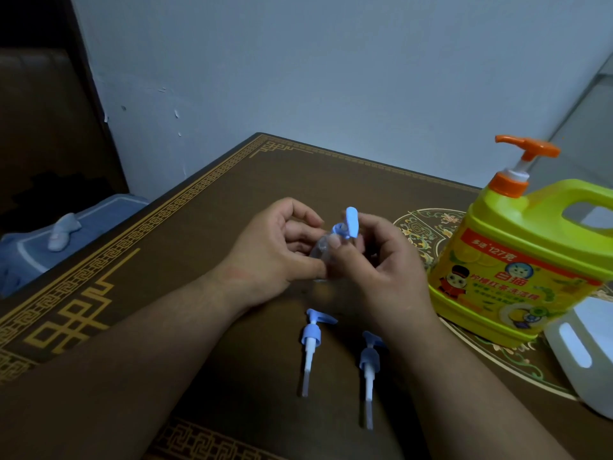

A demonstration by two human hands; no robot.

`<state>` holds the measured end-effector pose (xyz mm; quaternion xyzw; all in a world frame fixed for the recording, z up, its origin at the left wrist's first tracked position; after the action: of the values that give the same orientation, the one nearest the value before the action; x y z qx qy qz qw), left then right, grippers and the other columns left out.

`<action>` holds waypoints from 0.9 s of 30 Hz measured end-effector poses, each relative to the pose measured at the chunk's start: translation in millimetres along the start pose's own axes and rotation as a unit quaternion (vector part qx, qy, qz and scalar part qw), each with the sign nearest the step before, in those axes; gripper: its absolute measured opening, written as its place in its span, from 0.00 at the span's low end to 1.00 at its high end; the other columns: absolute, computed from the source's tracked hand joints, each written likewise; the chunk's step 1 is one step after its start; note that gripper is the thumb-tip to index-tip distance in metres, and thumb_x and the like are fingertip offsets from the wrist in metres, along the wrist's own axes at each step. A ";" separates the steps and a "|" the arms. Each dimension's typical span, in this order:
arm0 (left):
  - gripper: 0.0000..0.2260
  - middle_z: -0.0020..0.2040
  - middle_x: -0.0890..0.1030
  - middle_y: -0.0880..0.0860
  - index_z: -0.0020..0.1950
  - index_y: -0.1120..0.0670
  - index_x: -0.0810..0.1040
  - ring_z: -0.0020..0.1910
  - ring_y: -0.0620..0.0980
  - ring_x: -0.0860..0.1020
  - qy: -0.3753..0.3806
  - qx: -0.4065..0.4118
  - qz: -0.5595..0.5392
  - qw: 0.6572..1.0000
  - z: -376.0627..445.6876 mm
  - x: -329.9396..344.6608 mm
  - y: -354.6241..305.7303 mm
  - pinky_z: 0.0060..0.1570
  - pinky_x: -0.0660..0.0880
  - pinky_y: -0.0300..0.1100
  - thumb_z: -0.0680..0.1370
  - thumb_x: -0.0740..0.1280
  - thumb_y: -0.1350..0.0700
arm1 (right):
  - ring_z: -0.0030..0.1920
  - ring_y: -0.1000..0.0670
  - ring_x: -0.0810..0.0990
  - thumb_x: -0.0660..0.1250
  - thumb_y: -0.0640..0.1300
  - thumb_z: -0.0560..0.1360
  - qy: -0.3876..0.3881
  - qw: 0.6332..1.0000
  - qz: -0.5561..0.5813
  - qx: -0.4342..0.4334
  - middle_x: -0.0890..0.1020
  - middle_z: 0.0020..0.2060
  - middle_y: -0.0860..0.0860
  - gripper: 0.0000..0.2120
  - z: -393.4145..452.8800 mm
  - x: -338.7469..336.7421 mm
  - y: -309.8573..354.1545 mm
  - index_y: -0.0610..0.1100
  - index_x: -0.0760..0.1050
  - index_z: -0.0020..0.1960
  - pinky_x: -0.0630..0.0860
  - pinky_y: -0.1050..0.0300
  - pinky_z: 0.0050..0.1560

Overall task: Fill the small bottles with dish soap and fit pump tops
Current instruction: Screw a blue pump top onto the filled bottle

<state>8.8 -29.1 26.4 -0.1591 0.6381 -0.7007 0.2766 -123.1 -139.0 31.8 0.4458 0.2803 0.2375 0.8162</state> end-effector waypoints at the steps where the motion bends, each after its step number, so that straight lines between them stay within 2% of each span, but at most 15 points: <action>1: 0.27 0.49 0.89 0.53 0.60 0.56 0.75 0.50 0.51 0.88 -0.001 0.001 -0.001 1.000 0.3 -0.1 0.3 0.49 0.83 0.44 0.66 0.81 0.71 | 0.41 0.47 0.81 0.73 0.48 0.78 0.007 1.000 -0.005 -0.006 0.81 0.42 0.46 0.11 -0.3 0.6 0.8 0.50 0.82 0.60 0.81 0.52 0.39; 3: 0.27 0.49 0.89 0.54 0.60 0.57 0.75 0.49 0.51 0.88 -0.003 0.002 -0.004 1.000 0.3 -0.8 0.1 0.49 0.84 0.44 0.66 0.82 0.71 | 0.42 0.47 0.81 0.72 0.50 0.77 0.004 0.999 -0.028 -0.019 0.82 0.42 0.49 0.08 0.0 1.1 1.0 0.53 0.83 0.56 0.81 0.46 0.41; 4: 0.27 0.50 0.89 0.54 0.60 0.58 0.75 0.49 0.51 0.88 -0.004 0.003 -0.008 1.000 0.4 -0.9 0.6 0.49 0.84 0.44 0.66 0.81 0.72 | 0.39 0.49 0.79 0.74 0.50 0.76 -0.004 0.999 -0.033 -0.022 0.80 0.39 0.52 0.05 0.1 0.6 1.0 0.53 0.83 0.52 0.80 0.48 0.38; 6: 0.27 0.50 0.89 0.54 0.59 0.58 0.75 0.51 0.51 0.88 -0.001 0.002 -0.009 1.000 0.3 -0.3 1.3 0.52 0.84 0.46 0.67 0.80 0.73 | 0.34 0.55 0.75 0.77 0.48 0.74 -0.021 0.999 -0.024 -0.015 0.75 0.34 0.56 0.06 0.0 -0.3 -0.8 0.53 0.80 0.48 0.75 0.58 0.33; 8: 0.27 0.51 0.89 0.54 0.59 0.56 0.75 0.53 0.51 0.88 0.002 0.001 -0.009 1.000 0.3 0.1 1.4 0.54 0.84 0.50 0.66 0.80 0.73 | 0.35 0.55 0.75 0.77 0.49 0.75 -0.018 1.000 -0.004 -0.006 0.75 0.36 0.55 0.08 0.4 -0.3 -2.2 0.53 0.81 0.52 0.75 0.60 0.35; 10: 0.27 0.51 0.89 0.54 0.59 0.57 0.75 0.53 0.52 0.88 0.000 0.001 -0.016 1.000 0.3 -0.7 1.6 0.55 0.84 0.51 0.66 0.81 0.71 | 0.39 0.52 0.79 0.73 0.51 0.76 -0.013 0.999 -0.030 -0.018 0.79 0.40 0.52 0.10 0.7 -0.3 -0.4 0.52 0.82 0.57 0.77 0.57 0.39; 12: 0.28 0.51 0.89 0.55 0.60 0.58 0.75 0.52 0.52 0.88 -0.003 0.000 -0.016 1.000 -0.3 -0.9 0.8 0.53 0.84 0.49 0.66 0.82 0.71 | 0.40 0.52 0.79 0.74 0.51 0.76 -0.019 0.998 -0.061 -0.029 0.79 0.39 0.53 0.06 1.3 -1.0 1.2 0.54 0.83 0.53 0.78 0.54 0.40; 15: 0.28 0.49 0.89 0.55 0.60 0.58 0.76 0.49 0.52 0.88 -0.002 0.004 -0.002 1.000 -1.0 0.2 -0.9 0.49 0.84 0.44 0.65 0.82 0.71 | 0.33 0.57 0.74 0.77 0.48 0.74 -0.024 0.998 -0.048 -0.015 0.75 0.32 0.57 0.06 0.9 -1.9 1.0 0.53 0.80 0.46 0.74 0.62 0.33; 17: 0.28 0.48 0.89 0.55 0.60 0.57 0.76 0.49 0.52 0.88 0.000 0.006 0.006 1.000 -0.3 0.4 -0.7 0.50 0.84 0.45 0.65 0.82 0.71 | 0.32 0.58 0.72 0.77 0.47 0.74 -0.020 0.999 -0.029 -0.005 0.74 0.31 0.58 0.06 0.6 -2.4 -0.1 0.52 0.80 0.47 0.72 0.65 0.32; 20: 0.28 0.48 0.88 0.56 0.59 0.56 0.76 0.49 0.53 0.88 -0.002 0.008 0.002 1.000 1.2 -0.8 1.2 0.52 0.84 0.49 0.65 0.82 0.71 | 0.37 0.55 0.75 0.75 0.50 0.77 -0.005 0.999 -0.050 -0.019 0.76 0.36 0.55 0.06 1.6 -1.4 2.7 0.52 0.82 0.52 0.74 0.61 0.37; 22: 0.28 0.48 0.88 0.57 0.59 0.56 0.76 0.48 0.54 0.88 -0.001 0.007 -0.002 1.000 1.3 -0.4 2.5 0.51 0.84 0.50 0.65 0.82 0.72 | 0.38 0.54 0.75 0.74 0.50 0.77 -0.005 0.995 -0.095 -0.039 0.76 0.37 0.54 0.03 2.2 -1.6 5.2 0.54 0.81 0.49 0.72 0.63 0.38; 25: 0.28 0.47 0.89 0.56 0.58 0.56 0.75 0.47 0.52 0.88 -0.007 0.012 0.004 1.000 0.0 1.1 2.0 0.49 0.84 0.46 0.64 0.82 0.72 | 0.36 0.55 0.73 0.76 0.50 0.75 -0.022 0.994 -0.104 -0.038 0.73 0.34 0.56 0.05 2.7 -3.2 5.4 0.55 0.80 0.45 0.71 0.62 0.37; 27: 0.28 0.47 0.88 0.56 0.57 0.57 0.75 0.48 0.55 0.88 -0.012 0.019 0.007 1.000 -0.9 2.6 1.0 0.50 0.85 0.50 0.64 0.82 0.73 | 0.35 0.54 0.72 0.77 0.51 0.75 -0.032 0.994 -0.102 -0.034 0.72 0.33 0.57 0.07 2.5 -4.2 5.2 0.54 0.79 0.43 0.71 0.60 0.37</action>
<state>6.3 -29.9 25.0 -0.1576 0.6226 -0.7085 0.2924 -125.3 -140.6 38.3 0.3940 0.2897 0.1476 0.8597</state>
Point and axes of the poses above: each hand's wrist, its own z-axis towards the middle knuckle, its own x-axis out of the palm, y = z × x, the point moved 5 cm from there along z, towards the middle knuckle
